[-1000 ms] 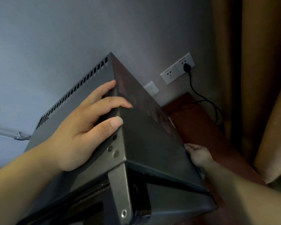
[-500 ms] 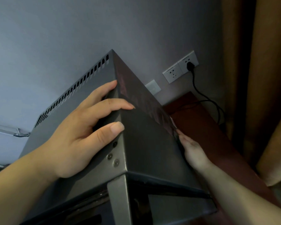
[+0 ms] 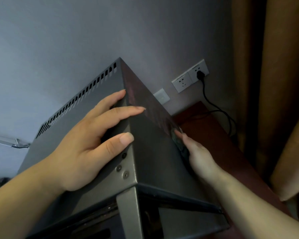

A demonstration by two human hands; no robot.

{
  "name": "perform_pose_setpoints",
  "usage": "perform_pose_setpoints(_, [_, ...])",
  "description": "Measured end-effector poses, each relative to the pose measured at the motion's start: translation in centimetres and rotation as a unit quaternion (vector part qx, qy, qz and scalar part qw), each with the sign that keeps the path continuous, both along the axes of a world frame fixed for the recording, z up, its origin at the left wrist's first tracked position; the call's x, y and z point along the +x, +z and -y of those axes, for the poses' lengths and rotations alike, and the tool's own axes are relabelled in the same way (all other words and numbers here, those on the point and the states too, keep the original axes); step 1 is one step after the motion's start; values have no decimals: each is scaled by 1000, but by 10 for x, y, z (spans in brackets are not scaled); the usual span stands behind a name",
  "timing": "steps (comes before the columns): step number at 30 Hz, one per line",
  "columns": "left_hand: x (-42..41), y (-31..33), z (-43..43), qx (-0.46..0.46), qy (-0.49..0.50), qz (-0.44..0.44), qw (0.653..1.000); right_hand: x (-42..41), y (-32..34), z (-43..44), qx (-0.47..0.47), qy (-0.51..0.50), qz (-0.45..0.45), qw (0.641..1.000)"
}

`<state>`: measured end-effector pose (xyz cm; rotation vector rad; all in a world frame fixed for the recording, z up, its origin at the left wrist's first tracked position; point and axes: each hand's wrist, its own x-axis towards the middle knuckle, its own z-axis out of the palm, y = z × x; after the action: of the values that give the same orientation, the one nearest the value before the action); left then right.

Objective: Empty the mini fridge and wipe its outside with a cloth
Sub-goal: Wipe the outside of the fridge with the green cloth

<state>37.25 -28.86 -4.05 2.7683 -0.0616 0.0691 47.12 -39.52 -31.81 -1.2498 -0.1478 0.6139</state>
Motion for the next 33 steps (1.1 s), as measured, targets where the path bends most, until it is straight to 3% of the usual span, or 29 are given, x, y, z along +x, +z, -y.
perform_pose_setpoints(7, [-1, -4, -4, 2, 15, 6, 1000, 1, 28, 1, 31, -19, -17, 999])
perform_pose_setpoints(10, [-1, -6, -7, 2, 24, 7, 1000, -6, 50, -2, 75, 2, 31, 997])
perform_pose_setpoints(15, [-3, -3, -6, -12, 24, 12, 1000, -1, 56, 0, 15, -5, 7, 1000])
perform_pose_setpoints(18, [-1, -3, -4, -10, 24, 22, 999, -6, 81, -2, 96, 6, 39, 995])
perform_pose_setpoints(20, [-2, -3, -4, -17, 26, 25, 999, -7, 81, -5, 105, 12, 71, 992])
perform_pose_setpoints(24, [-4, -2, -6, -27, 23, 40, 999, 2, 77, -9, 79, -13, 37, 996])
perform_pose_setpoints(28, [-1, -3, -12, -44, 23, 40, 998, -2, 98, -12, 143, 51, 108, 982])
perform_pose_setpoints(33, [0, -5, -20, -61, 2, 44, 997, 6, 109, -8, 92, 12, 57, 994])
